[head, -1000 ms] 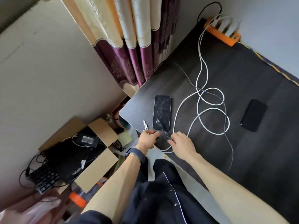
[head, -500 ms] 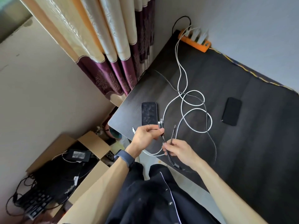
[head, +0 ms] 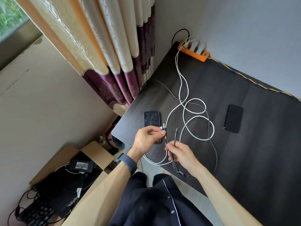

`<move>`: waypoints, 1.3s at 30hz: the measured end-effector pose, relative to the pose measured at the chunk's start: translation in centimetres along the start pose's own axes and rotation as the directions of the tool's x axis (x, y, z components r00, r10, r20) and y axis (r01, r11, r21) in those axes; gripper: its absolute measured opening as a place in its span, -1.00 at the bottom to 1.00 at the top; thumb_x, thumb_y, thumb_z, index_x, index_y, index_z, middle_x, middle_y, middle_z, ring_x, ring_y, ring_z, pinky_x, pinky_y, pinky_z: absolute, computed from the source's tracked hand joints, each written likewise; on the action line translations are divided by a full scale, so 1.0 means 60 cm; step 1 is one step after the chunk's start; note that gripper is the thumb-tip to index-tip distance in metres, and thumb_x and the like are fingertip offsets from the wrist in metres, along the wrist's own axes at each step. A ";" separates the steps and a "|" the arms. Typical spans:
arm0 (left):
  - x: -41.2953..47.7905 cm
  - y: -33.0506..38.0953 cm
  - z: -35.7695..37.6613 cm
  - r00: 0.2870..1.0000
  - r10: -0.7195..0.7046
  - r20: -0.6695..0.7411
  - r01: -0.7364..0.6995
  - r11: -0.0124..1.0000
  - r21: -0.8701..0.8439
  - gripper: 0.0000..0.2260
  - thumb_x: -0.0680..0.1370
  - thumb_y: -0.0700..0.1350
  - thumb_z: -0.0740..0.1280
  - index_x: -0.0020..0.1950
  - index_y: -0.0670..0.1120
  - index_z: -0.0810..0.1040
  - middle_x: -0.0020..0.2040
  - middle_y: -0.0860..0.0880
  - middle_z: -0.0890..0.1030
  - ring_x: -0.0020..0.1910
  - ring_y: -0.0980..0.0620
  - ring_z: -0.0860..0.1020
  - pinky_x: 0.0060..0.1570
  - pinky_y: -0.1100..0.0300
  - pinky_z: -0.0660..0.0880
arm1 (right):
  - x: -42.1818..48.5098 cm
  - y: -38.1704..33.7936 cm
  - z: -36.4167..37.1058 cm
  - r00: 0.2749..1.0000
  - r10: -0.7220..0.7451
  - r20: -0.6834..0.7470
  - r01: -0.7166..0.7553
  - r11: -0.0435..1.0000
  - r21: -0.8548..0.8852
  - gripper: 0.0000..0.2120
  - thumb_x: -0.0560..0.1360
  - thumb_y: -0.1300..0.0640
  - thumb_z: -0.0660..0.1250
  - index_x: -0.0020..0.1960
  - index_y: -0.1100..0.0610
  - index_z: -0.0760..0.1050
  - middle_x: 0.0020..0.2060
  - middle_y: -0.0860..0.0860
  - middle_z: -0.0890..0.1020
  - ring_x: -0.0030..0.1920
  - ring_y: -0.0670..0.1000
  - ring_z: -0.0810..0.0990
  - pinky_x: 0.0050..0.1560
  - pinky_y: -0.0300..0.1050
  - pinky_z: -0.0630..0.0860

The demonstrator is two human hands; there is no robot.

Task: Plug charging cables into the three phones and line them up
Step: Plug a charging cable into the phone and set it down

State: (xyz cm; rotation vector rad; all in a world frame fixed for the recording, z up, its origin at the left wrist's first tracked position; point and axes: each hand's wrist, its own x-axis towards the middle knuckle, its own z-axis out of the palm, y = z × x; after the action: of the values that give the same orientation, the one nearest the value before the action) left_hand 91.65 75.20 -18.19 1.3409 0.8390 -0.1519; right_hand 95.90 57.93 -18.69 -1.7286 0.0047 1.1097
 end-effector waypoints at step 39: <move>0.042 -0.038 0.005 0.991 -0.104 -0.080 0.122 0.956 0.269 -0.90 0.47 -0.02 0.48 -0.09 -0.02 0.65 -0.11 0.03 0.69 0.01 0.00 0.65 0.08 0.16 0.55 | 0.004 0.035 0.020 0.953 -0.170 -0.249 0.042 0.894 -0.446 -0.75 0.63 -0.06 0.17 -0.11 0.06 0.48 -0.36 0.01 0.57 -0.28 0.04 0.51 -0.19 0.03 0.43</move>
State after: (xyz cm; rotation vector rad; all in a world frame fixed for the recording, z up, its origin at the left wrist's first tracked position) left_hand 92.30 75.21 -21.54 1.5630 0.9764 -0.3245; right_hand 94.23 57.97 -20.42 -2.2532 -0.1740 0.8102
